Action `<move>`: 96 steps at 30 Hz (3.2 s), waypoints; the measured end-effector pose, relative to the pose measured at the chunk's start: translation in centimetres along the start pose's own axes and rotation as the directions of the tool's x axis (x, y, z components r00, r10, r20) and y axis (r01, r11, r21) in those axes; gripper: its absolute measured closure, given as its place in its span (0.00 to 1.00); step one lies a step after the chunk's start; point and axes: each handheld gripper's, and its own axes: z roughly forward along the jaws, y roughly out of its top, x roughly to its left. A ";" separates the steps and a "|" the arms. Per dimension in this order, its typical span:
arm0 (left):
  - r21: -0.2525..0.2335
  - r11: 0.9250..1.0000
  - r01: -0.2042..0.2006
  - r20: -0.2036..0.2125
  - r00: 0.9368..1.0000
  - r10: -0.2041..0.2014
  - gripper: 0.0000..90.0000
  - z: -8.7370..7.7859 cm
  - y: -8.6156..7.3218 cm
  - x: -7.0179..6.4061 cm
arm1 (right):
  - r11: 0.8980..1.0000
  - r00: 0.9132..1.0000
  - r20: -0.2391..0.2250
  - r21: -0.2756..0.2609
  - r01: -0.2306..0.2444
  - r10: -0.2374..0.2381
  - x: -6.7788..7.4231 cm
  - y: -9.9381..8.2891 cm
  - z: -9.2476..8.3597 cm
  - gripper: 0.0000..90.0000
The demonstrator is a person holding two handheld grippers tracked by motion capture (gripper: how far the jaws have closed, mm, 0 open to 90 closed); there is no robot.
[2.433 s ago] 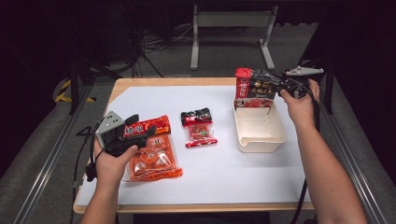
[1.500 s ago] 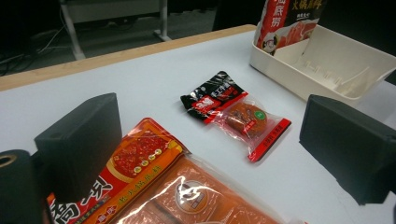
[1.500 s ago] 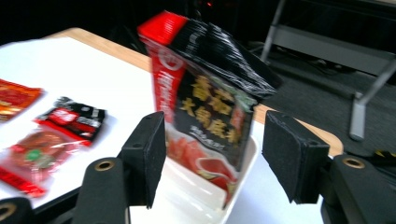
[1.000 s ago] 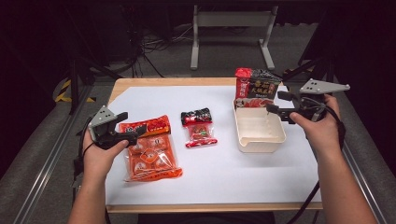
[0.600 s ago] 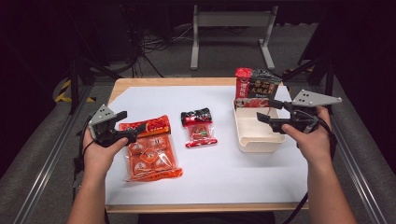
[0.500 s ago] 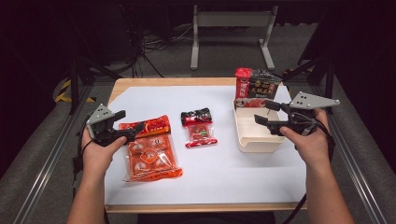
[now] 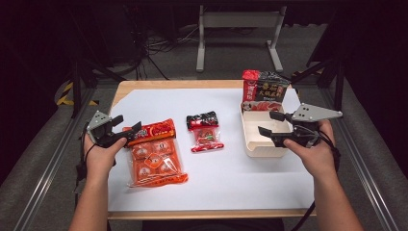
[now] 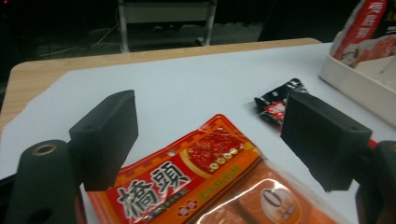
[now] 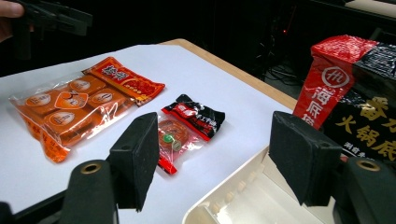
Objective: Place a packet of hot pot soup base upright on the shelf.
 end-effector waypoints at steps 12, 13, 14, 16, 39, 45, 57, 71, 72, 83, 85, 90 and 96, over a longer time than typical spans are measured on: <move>0.091 0.995 0.026 -0.025 0.999 -0.024 0.25 1.6 -2.0 3.2 | 1.000 1.000 -0.010 0.006 -0.001 0.001 0.4 -0.3 0.1 0.38; 0.085 0.996 0.032 -0.025 0.999 -0.030 0.26 1.7 -2.3 3.6 | 1.000 1.000 -0.009 0.008 0.002 -0.002 0.4 -0.3 0.1 0.37; 0.088 0.995 0.041 -0.027 0.999 -0.038 0.28 1.8 -2.5 3.9 | 1.000 1.000 -0.010 0.010 0.002 -0.002 0.5 -0.4 0.1 0.37; 0.088 0.995 0.051 -0.033 0.998 -0.049 0.28 2.0 -2.7 4.3 | 1.000 1.000 -0.011 0.012 0.002 -0.002 0.7 -0.5 0.0 0.37; 0.230 0.966 0.116 -0.056 0.993 -0.106 0.24 4.3 -4.2 6.0 | 0.999 1.000 -0.006 0.042 -0.007 0.007 1.2 -1.5 0.0 0.36; 0.266 0.955 0.134 -0.045 0.991 -0.126 0.23 4.8 -4.5 6.0 | 0.999 1.000 -0.008 0.044 -0.009 0.009 1.3 -1.5 0.0 0.36; 0.300 0.943 0.144 -0.028 0.990 -0.142 0.24 5.0 -4.8 6.1 | 0.999 1.000 -0.006 0.049 -0.010 0.010 1.3 -1.6 0.1 0.35; 0.278 0.949 0.150 0.062 0.983 -0.173 0.43 5.1 -4.7 5.7 | 0.999 1.000 -0.006 0.049 -0.009 0.009 1.2 -1.7 0.2 0.35; 0.272 0.951 0.145 0.067 0.983 -0.169 0.45 5.0 -4.6 5.7 | 0.999 1.000 -0.005 0.048 -0.009 0.009 1.2 -1.7 0.2 0.35; 0.264 0.950 0.169 0.045 0.981 -0.187 0.72 5.4 -4.8 5.4 | 0.999 1.000 -0.004 0.051 -0.006 0.006 1.3 -1.7 0.3 0.34; 0.260 0.951 0.165 0.049 0.982 -0.184 0.77 5.4 -4.8 5.3 | 0.999 1.000 -0.004 0.051 -0.006 0.006 1.3 -1.7 0.3 0.34; 0.275 0.950 0.152 0.008 0.987 -0.160 0.95 5.8 -4.8 4.9 | 0.999 1.000 -0.003 0.047 -0.006 0.006 1.3 -1.7 0.2 0.34; 0.252 0.957 0.141 0.021 0.988 -0.151 1.00 5.4 -4.5 4.7 | 0.999 1.000 -0.004 0.051 -0.006 0.006 1.3 -1.7 0.3 0.34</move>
